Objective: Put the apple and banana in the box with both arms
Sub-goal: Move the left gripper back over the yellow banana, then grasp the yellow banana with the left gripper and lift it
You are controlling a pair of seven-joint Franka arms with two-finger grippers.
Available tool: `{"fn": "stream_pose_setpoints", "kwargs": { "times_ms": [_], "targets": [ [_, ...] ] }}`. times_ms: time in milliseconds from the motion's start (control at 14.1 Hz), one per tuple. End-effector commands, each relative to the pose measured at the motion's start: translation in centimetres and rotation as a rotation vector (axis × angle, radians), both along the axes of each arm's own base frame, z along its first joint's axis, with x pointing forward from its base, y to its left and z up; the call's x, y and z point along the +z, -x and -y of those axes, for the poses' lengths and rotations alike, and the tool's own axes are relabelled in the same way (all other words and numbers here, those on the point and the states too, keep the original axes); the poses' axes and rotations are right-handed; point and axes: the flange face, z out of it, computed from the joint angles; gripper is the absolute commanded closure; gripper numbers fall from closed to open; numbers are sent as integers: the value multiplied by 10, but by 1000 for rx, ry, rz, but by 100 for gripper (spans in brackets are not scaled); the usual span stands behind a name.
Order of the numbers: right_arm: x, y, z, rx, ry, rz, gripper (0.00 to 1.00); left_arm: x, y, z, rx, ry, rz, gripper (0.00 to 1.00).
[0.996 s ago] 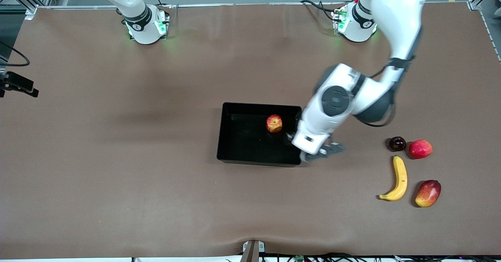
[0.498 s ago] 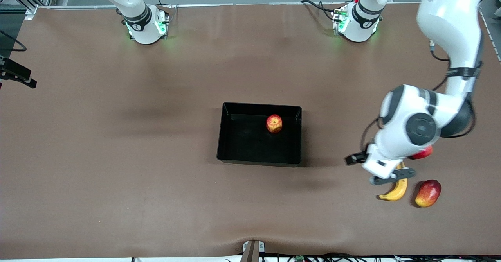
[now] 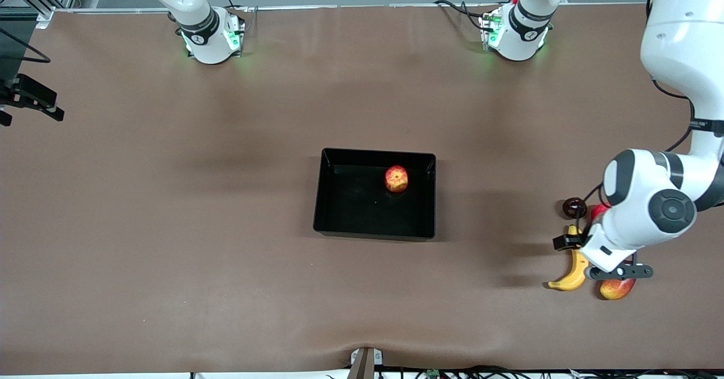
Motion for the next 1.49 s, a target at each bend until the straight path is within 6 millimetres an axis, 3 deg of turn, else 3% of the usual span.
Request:
{"fn": "stream_pose_setpoints", "kwargs": {
  "times_ms": [0,142,356,427,712,854,996,1139,1281,1352,1423],
  "targets": [
    [2,11,0,2,11,-29,0,-22,-4,-31,-67,5,33,0],
    [2,12,2,-3,12,-40,0,-45,-3,-47,-53,21,45,0],
    [-1,13,1,1,9,-58,0,-63,-3,-53,-112,6,55,0],
    [-3,14,-1,7,4,-76,0,-66,-3,-53,-120,2,57,4],
    [-14,18,-28,46,-38,-155,0,-71,-2,-51,-96,16,49,49],
    [-24,25,-29,40,-124,-238,0,-74,-1,-50,-99,17,45,74],
    [-23,36,-14,15,-224,-296,0,-74,-1,-49,-106,15,43,95],
    [-10,45,-16,27,-231,-295,0,-67,-2,-41,-117,18,45,100],
    [26,47,-18,40,-215,-227,0,-54,-2,-27,-133,25,43,100],
    [23,37,-12,26,-205,-207,0,-40,-4,-10,-152,37,42,100],
    [1,12,0,-2,-189,-185,0,-23,-4,1,-162,39,35,100]
  ]
}}
